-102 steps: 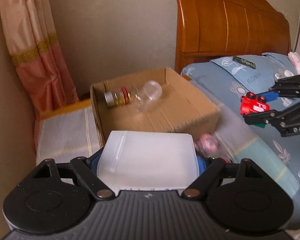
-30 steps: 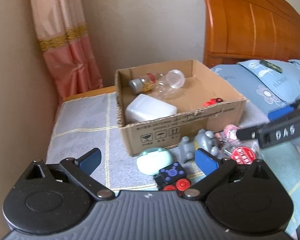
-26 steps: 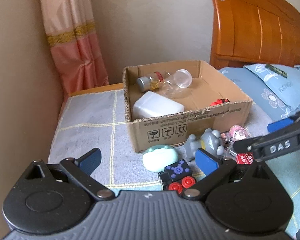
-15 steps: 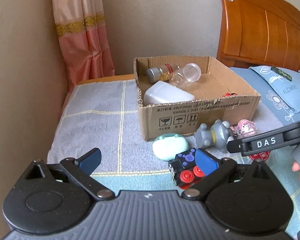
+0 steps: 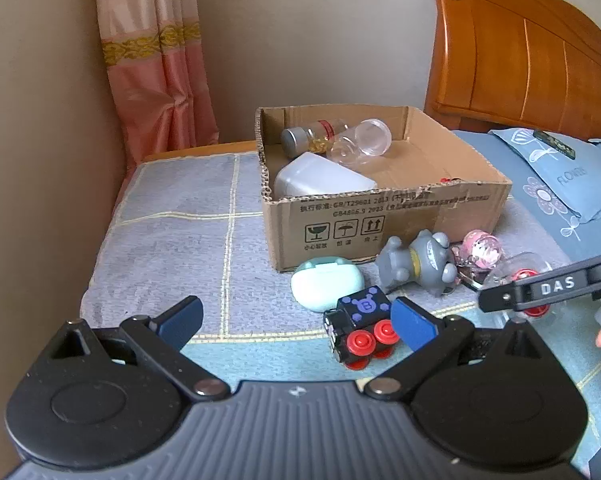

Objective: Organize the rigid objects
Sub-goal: 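Move the right tool over the red-labelled clear container while the left tool approaches the black block toy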

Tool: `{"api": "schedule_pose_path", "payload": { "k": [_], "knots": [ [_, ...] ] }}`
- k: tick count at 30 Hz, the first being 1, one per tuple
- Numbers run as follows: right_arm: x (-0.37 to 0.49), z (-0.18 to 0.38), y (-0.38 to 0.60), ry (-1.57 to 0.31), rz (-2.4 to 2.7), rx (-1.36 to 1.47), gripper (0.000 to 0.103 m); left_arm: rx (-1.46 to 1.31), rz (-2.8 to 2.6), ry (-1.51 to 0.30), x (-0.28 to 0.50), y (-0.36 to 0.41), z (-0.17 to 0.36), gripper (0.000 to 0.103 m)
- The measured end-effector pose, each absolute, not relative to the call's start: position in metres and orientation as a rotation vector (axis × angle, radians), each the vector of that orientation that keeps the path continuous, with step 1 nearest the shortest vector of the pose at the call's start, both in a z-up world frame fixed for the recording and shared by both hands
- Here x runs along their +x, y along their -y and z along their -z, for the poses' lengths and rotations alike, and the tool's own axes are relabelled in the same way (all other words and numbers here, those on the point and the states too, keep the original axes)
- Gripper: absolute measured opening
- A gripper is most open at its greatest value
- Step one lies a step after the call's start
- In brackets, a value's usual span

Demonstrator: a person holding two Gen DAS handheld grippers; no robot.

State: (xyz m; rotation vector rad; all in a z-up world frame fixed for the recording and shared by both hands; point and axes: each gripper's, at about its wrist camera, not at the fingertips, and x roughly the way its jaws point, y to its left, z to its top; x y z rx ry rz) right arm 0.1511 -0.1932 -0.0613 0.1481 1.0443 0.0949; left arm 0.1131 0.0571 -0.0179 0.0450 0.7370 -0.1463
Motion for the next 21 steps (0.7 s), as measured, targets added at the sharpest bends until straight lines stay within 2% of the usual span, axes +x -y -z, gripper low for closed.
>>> {"api": "schedule_pose_path", "payload": {
  "k": [7,21],
  "knots": [
    [0.139,0.065,0.222,-1.047,-0.068,0.158,0.103,0.044,0.159,-0.749,0.115,-0.053,0.020,0.100],
    [0.119,0.080,0.236,-0.968,-0.162,-0.100,0.103,0.064,0.177,-0.792,0.126,-0.036,0.037,0.100]
  ]
}}
